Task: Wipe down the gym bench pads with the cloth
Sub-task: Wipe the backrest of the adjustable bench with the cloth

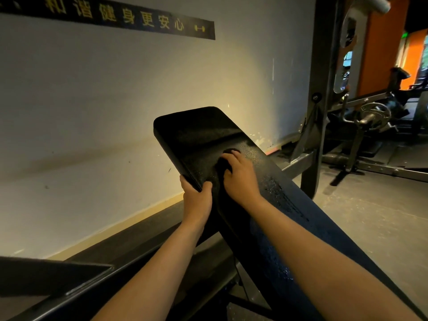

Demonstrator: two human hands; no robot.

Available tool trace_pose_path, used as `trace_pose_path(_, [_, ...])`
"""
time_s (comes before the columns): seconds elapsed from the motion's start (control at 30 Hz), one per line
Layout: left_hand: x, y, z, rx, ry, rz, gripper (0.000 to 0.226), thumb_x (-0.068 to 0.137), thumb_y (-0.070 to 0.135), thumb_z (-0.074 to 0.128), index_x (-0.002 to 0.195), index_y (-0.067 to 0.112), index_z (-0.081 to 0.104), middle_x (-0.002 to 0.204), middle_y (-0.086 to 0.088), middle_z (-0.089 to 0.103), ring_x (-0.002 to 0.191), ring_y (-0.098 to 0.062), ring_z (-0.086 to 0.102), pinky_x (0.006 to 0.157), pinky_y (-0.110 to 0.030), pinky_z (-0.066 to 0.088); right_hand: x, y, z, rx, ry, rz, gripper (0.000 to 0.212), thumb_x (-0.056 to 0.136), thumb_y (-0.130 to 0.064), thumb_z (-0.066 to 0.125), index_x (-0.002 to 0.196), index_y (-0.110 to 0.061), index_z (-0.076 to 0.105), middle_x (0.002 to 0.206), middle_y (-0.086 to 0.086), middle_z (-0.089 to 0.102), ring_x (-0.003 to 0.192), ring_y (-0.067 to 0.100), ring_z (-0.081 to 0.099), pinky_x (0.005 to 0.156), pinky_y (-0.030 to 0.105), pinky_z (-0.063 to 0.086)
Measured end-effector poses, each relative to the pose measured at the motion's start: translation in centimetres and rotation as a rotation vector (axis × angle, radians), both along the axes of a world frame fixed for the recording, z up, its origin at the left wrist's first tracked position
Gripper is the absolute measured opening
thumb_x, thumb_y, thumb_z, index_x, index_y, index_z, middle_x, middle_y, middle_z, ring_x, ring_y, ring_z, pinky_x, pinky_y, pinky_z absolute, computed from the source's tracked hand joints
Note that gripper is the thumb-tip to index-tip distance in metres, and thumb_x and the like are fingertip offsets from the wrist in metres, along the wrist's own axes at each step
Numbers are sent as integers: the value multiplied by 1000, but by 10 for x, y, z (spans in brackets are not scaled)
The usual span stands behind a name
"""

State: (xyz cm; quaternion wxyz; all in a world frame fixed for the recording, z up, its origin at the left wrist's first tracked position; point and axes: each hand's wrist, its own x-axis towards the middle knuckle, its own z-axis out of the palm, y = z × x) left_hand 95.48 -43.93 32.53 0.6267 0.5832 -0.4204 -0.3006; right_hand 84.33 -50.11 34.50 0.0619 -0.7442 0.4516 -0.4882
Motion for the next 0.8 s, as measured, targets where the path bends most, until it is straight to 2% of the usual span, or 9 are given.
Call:
trace_pose_path(0.07, [-4, -2, 6, -62, -106, 88, 72, 97, 33, 58, 154, 38, 15, 145, -5, 47, 127, -29, 54, 101, -49, 53, 13, 9, 4, -44, 23, 200, 52, 89, 1, 48, 136, -23, 51, 146, 2, 44, 133, 20, 35, 104, 23, 28])
trace_pose_path(0.13, [-5, -5, 13, -57, -306, 200, 78, 96, 33, 59, 157, 33, 11, 156, -8, 32, 142, -33, 36, 113, -52, 41, 12, 4, 11, -37, 13, 304, 48, 87, 4, 49, 127, -22, 51, 137, 0, 49, 124, 19, 45, 94, 24, 36])
trace_pose_path(0.23, [-2, -8, 20, 13, -716, 308, 81, 97, 38, 56, 160, 31, 6, 168, -2, -4, 153, -29, -1, 125, -49, 12, -1, -17, 16, -26, 28, 323, 38, 88, 4, 52, 118, -18, 53, 134, -1, 51, 121, 18, 50, 92, 25, 40])
trace_pose_path(0.3, [-1, -12, 27, 63, -954, 292, 71, 99, 45, 49, 160, 35, 14, 168, -1, -10, 153, -28, -12, 125, -49, 2, -14, -34, 19, -20, 17, 286, 36, 90, 3, 52, 119, -18, 56, 135, -1, 51, 122, 16, 50, 92, 19, 36])
trace_pose_path(0.37, [-1, -18, 31, 128, -1086, 266, 63, 100, 52, 40, 158, 40, 20, 168, 0, -10, 152, -28, -18, 124, -51, -5, -29, -47, 20, 10, -36, 214, 37, 94, 0, 52, 125, -19, 58, 138, -1, 50, 125, 15, 49, 96, 15, 33])
trace_pose_path(0.5, [-7, -26, 37, 160, -1327, 282, 60, 100, 59, 31, 156, 41, 23, 168, 0, -7, 152, -29, -19, 121, -55, -12, -69, -74, 8, 131, -202, -3, 39, 102, -9, 44, 139, -19, 51, 146, 0, 43, 129, 21, 46, 105, 28, 37])
trace_pose_path(0.6, [-19, -37, 46, 202, -1461, 223, 62, 99, 63, 27, 157, 39, 23, 169, -1, 4, 153, -29, -8, 121, -57, -10, -86, -94, 3, 252, -289, -149, 38, 99, -8, 43, 135, -15, 52, 138, 9, 48, 118, 31, 52, 93, 40, 46])
trace_pose_path(0.67, [-32, -47, 49, 224, -1488, 135, 63, 99, 64, 27, 157, 40, 21, 169, 0, 4, 153, -29, -4, 121, -56, -8, -83, -106, 11, 323, -300, -188, 40, 94, -5, 44, 133, -12, 53, 132, 16, 52, 111, 36, 55, 88, 41, 48])
trace_pose_path(0.8, [-44, -65, 47, 183, -1544, 109, 60, 99, 61, 25, 156, 43, 21, 168, 2, 8, 150, -29, 3, 120, -55, 0, -60, -123, 38, 283, -232, -112, 43, 96, -10, 46, 139, -16, 51, 136, 12, 52, 119, 35, 54, 94, 39, 45])
